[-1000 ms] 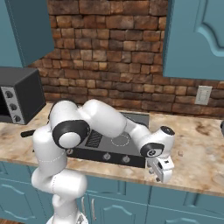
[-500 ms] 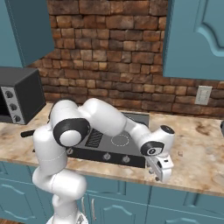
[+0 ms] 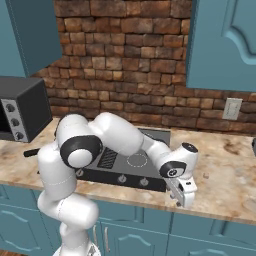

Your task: Pick up the sugar cube(s) and place them in the saucepan with hot chocolate.

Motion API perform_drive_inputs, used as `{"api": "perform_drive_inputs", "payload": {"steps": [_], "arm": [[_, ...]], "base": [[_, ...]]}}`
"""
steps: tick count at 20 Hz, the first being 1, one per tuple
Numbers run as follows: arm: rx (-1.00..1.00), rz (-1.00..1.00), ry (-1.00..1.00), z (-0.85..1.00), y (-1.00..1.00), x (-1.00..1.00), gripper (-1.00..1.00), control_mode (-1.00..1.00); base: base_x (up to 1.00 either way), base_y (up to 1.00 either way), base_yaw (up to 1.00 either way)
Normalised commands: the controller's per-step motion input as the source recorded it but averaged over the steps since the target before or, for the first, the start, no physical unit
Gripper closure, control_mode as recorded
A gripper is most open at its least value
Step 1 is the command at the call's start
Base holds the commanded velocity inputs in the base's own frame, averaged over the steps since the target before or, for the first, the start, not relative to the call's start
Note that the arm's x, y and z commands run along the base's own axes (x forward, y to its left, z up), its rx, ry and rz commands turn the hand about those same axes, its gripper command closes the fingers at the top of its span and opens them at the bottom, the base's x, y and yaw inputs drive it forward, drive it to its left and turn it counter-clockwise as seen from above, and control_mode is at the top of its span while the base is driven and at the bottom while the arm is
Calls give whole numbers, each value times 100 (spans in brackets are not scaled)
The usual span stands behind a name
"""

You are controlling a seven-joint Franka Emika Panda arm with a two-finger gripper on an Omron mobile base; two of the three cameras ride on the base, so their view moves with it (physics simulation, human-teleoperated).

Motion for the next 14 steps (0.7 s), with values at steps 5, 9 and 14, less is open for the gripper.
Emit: {"api": "perform_drive_inputs", "payload": {"steps": [5, 9, 14], "arm": [[0, 0, 0, -8, 9, 1, 100, -100], [0, 0, 0, 0, 0, 1, 100, -100], [0, 0, 1, 0, 10, 0, 100, -100]], "base": [[0, 0, 0], [0, 0, 0], [0, 0, 0]]}}
